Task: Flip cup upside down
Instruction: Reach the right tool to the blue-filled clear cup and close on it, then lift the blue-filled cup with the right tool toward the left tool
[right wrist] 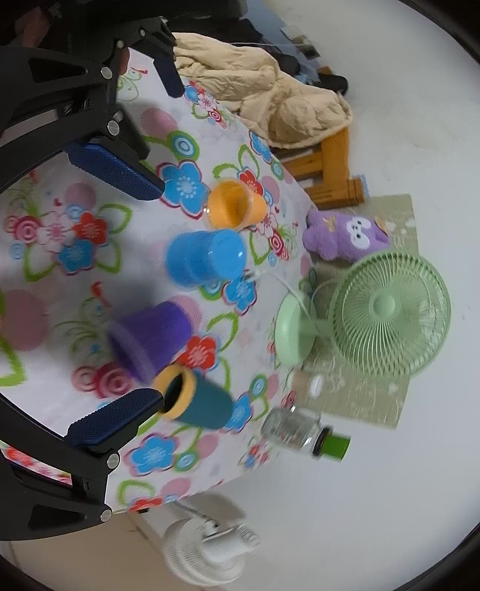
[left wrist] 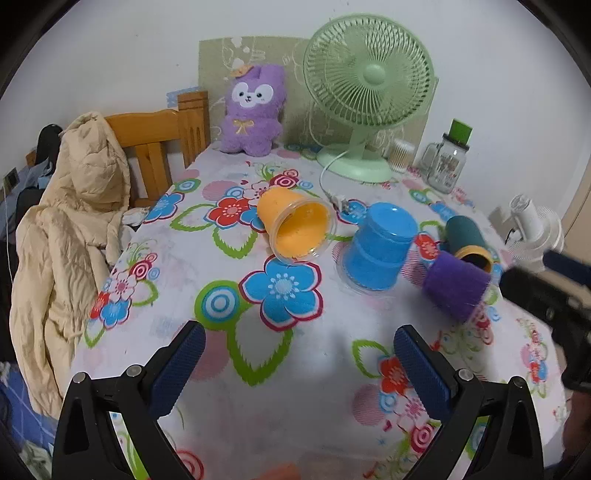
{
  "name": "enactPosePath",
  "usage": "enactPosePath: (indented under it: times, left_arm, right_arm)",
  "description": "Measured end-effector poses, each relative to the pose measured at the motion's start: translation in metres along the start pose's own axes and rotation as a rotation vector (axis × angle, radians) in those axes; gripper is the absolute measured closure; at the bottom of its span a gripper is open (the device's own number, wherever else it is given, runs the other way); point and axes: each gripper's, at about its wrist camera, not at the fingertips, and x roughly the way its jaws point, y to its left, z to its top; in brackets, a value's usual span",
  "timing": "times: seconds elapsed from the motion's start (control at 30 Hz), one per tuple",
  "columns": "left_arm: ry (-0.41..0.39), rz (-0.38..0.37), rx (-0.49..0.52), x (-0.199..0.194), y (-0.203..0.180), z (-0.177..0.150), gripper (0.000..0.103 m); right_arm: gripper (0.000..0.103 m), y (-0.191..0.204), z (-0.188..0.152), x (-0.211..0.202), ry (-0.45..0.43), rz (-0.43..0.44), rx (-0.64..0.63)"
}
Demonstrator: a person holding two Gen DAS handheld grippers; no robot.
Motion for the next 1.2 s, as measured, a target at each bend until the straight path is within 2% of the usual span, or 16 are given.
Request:
enactPosePath:
  times: [0.13,0.33,0.53,0.6,0.8,0.9,1.07,1.2]
  left_arm:
    - [0.038,0.027,0.008,0.019,0.003,0.009,0.000]
    - [0.071,0.052,-0.003,0.041,0.012,0.019,0.000]
    - [0.093,0.070,-0.019,0.049,0.017,0.019,0.000]
    - [0.093,0.070,-0.024,0.048,0.019,0.019,0.000]
    - [0.092,0.066,-0.047,0.044,0.024,0.017,0.000]
    - [0.083,0.049,-0.077,0.035,0.025,0.012,0.000]
    - [0.089,0.021,-0.111,0.019,0.024,-0.007,0.000]
    - [0.110,0.018,-0.134,0.010,0.026,-0.027,0.000]
  right_arm:
    - [0.000,0.007,0.022,0.033,0.057,0.066,-0.031]
    - [0.001,0.015,0.046,0.082,0.131,0.109,-0.035]
    - [0.030,0.020,0.057,0.126,0.227,0.109,-0.053]
    - [0.045,0.017,0.059,0.134,0.251,0.128,-0.036]
    - [0.046,0.020,0.060,0.128,0.211,0.152,-0.038]
    - [0.046,0.023,0.056,0.108,0.131,0.197,-0.038]
    - [0.046,0.030,0.026,0.082,0.018,0.288,-0.016]
    - [0.047,0.029,-0.008,0.074,-0.009,0.287,-0.001]
